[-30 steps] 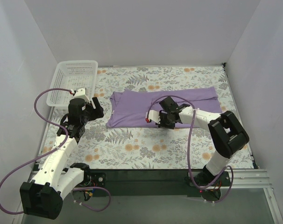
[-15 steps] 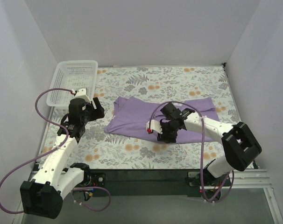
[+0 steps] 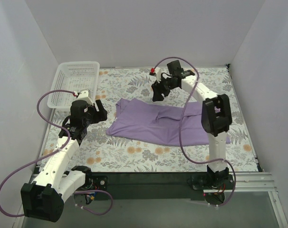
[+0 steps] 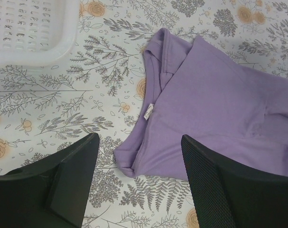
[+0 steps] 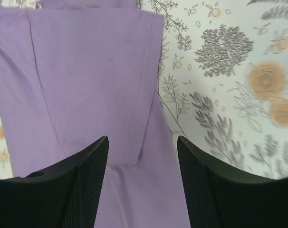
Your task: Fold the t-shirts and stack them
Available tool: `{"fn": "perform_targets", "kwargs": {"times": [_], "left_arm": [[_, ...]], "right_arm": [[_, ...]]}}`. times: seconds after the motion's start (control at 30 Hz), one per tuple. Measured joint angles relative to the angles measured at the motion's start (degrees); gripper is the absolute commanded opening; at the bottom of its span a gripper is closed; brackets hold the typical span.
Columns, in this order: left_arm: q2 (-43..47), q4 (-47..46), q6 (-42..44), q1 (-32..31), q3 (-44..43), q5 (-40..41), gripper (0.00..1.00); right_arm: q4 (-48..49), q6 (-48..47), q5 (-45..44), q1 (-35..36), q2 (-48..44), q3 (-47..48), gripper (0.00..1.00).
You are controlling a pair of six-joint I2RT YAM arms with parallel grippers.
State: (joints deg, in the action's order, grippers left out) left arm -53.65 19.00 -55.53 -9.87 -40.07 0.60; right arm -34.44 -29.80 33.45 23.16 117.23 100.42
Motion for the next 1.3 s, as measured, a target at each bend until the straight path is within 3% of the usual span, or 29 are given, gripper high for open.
{"fn": "perform_targets", "kwargs": {"times": [0.23,0.53,0.83,1.1,1.3], "left_arm": [[-0.5,-0.1,0.0,0.0,0.1,0.0,0.69],[-2.4,-0.2,0.0,0.0,0.1,-0.1,0.69],[-2.5,-0.2,0.1,0.0,0.1,-0.3,0.69],[-2.5,-0.2,0.0,0.0,0.1,-1.6,0.69],[-2.6,-0.2,0.1,0.0,0.1,-1.9,0.69]], "right_arm": [[0.0,15.8,3.6,0.8,20.0,15.0,0.69],[-0.1,20.7,6.2,1.4,22.3,16.0,0.66],[0.1,21.6,8.2,3.7,23.4,16.0,0.46],[-0.2,22.6,6.0,4.0,25.5,18.6,0.03],[0.2,26.5,3.3,2.3,28.5,24.6,0.01]]}}
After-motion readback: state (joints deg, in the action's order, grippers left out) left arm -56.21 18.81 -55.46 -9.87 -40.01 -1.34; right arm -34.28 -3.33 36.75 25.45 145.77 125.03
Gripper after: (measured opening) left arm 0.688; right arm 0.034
